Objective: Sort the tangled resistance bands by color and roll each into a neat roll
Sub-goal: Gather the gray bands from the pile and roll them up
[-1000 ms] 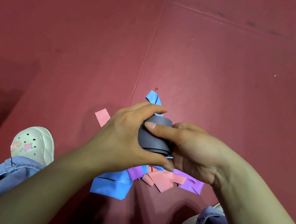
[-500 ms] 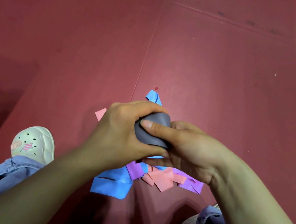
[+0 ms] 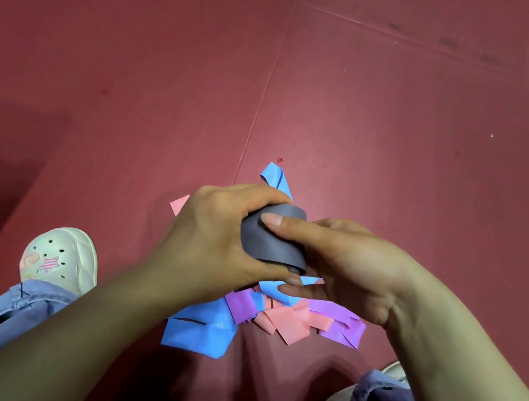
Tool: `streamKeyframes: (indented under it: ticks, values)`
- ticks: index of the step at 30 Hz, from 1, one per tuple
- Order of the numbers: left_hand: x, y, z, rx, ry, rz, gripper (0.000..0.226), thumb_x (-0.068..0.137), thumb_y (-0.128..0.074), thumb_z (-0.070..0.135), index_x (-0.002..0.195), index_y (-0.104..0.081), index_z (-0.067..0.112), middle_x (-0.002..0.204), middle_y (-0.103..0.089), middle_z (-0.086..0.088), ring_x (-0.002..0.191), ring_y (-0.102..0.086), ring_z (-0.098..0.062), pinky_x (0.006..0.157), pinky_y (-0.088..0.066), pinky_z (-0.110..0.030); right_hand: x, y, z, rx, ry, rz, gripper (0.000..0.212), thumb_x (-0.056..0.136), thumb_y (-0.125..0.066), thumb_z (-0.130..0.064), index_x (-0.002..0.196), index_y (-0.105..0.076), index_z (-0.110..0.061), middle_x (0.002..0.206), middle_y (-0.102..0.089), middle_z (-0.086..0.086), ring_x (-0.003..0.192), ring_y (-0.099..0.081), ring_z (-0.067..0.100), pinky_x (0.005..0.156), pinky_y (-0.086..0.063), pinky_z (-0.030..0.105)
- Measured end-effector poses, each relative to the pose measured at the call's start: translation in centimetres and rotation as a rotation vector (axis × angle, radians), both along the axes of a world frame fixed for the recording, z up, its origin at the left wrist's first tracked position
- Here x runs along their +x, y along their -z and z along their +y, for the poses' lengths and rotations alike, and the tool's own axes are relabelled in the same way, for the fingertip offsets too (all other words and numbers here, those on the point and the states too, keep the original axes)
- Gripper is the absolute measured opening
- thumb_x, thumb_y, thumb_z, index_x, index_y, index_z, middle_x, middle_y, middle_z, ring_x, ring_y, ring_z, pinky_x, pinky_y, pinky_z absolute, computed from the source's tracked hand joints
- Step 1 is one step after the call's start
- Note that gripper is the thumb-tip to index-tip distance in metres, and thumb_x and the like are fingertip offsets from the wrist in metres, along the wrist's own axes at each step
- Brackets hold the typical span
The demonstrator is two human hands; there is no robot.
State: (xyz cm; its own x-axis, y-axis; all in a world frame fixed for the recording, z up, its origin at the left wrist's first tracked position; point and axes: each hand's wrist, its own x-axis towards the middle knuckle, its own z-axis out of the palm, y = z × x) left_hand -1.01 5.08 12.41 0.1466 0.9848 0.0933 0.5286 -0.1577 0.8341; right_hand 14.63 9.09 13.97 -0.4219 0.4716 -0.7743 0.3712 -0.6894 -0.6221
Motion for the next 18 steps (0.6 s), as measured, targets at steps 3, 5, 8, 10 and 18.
streamKeyframes:
  ticks: [3,5,8,10,18]
  values:
    - [-0.04,-0.07,-0.01,-0.051,0.021,-0.015,0.055,0.05,-0.085,0.042,0.1,-0.069,0.026,0.087,-0.07,0.013,0.08,-0.064,-0.005,0.07,-0.051,-0.025,0.17,-0.01,0.07,-0.054,0.089,0.049,0.056,0.05,-0.079,-0.04,0.093,-0.073,-0.005,0.083,-0.07,0.012,0.067,-0.064,0.019,0.07,-0.055,0.03]
    - [-0.1,-0.17,0.02,-0.14,-0.005,-0.055,0.073,0.042,-0.084,0.053,0.11,-0.064,0.035,0.098,-0.068,0.017,0.092,-0.064,-0.002,0.078,-0.051,-0.022,0.31,-0.04,0.17,-0.094,0.13,0.081,0.058,0.05,-0.079,-0.036,0.099,-0.071,-0.008,0.09,-0.072,0.013,0.072,-0.067,0.022,0.067,-0.058,0.029]
    - [-0.37,-0.21,0.31,-0.207,-0.026,-0.141,0.07,0.037,-0.077,0.06,0.103,-0.063,0.039,0.096,-0.068,0.019,0.093,-0.064,-0.002,0.081,-0.052,-0.025,0.61,-0.11,0.39,-0.158,0.178,0.127,0.068,0.048,-0.079,-0.036,0.111,-0.068,-0.012,0.099,-0.071,0.011,0.08,-0.066,0.022,0.076,-0.058,0.035]
    - [-0.55,-0.34,0.4,-0.209,-0.037,-0.199,0.062,0.039,-0.079,0.056,0.096,-0.065,0.037,0.091,-0.07,0.016,0.088,-0.065,-0.005,0.079,-0.054,-0.029,0.64,-0.2,0.46,-0.174,0.171,0.157,0.066,0.05,-0.078,-0.037,0.111,-0.068,-0.015,0.101,-0.07,0.009,0.084,-0.064,0.023,0.089,-0.053,0.041]
    - [-0.65,-0.6,0.26,-0.089,-0.112,-0.071,0.061,0.037,-0.093,0.044,0.088,-0.059,0.042,0.082,-0.07,0.012,0.079,-0.063,-0.009,0.071,-0.05,-0.029,0.51,-0.3,0.39,-0.057,0.074,0.023,0.068,0.045,-0.081,-0.046,0.098,-0.072,-0.005,0.086,-0.068,0.014,0.084,-0.068,0.024,0.083,-0.057,0.036]
